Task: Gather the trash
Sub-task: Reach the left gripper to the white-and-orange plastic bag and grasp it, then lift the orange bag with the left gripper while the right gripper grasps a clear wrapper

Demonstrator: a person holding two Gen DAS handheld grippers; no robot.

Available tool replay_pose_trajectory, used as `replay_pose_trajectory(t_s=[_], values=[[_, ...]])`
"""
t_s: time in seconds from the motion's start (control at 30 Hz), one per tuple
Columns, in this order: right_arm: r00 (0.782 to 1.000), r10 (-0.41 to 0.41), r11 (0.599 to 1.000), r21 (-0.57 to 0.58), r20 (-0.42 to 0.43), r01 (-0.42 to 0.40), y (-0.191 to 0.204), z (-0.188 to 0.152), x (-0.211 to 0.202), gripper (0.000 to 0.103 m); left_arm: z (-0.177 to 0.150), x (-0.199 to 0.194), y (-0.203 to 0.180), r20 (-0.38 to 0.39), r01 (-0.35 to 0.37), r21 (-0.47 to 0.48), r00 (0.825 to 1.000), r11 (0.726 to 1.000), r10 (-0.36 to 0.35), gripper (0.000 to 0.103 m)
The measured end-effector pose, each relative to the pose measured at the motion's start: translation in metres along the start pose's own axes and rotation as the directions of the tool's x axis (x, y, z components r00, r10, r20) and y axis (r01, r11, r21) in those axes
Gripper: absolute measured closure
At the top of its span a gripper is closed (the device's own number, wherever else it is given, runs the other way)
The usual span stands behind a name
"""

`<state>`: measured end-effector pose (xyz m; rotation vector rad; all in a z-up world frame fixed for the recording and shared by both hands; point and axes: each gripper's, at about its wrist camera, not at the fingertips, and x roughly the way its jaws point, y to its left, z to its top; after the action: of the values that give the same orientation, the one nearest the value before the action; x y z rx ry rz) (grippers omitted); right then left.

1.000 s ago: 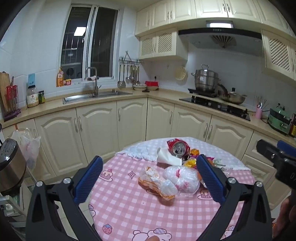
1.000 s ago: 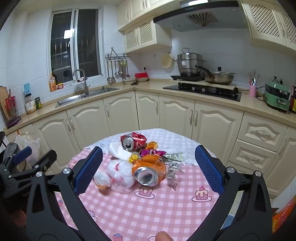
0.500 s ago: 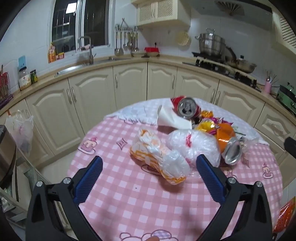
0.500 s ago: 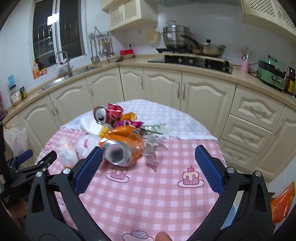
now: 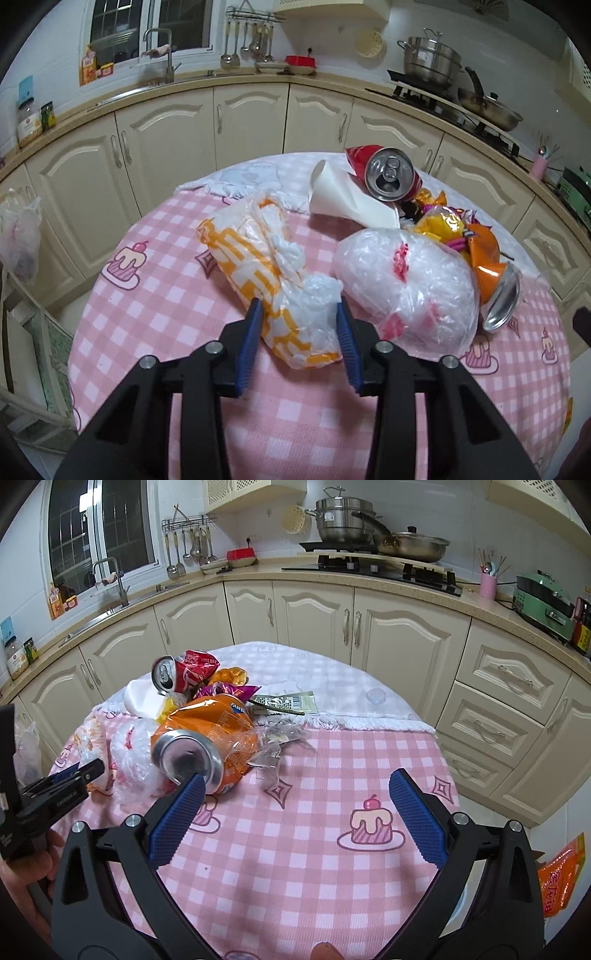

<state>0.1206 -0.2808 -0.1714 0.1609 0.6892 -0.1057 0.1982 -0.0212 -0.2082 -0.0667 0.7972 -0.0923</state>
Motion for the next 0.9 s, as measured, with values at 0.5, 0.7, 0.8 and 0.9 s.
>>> replay_pose_trajectory(t_s=[0.5, 0.7, 0.8, 0.9], values=[[0.994, 0.04, 0.998, 0.058, -0.097, -0.034, -0.004, 0.017, 0.069, 0.006, -0.013, -0.041, 0.02, 0.085, -0.005, 0.033, 0.996, 0.999, 0.003, 0.074], [0.994, 0.039, 0.998, 0.056, -0.104, -0.033, -0.013, 0.01, 0.063, 0.015, -0.016, -0.049, 0.016, 0.101, 0.013, 0.049, 0.995, 0.999, -0.018, 0.074], [0.994, 0.032, 0.993, 0.115, -0.105, -0.02, -0.024, 0.011, 0.068, 0.027, -0.017, -0.05, 0.012, 0.102, 0.023, 0.062, 0.994, 0.998, -0.029, 0.073], [0.992, 0.068, 0.992, 0.111, -0.104, -0.057, -0.021, 0.016, 0.075, 0.027, -0.018, -0.051, 0.008, 0.104, 0.024, 0.069, 0.994, 0.997, -0.031, 0.073]])
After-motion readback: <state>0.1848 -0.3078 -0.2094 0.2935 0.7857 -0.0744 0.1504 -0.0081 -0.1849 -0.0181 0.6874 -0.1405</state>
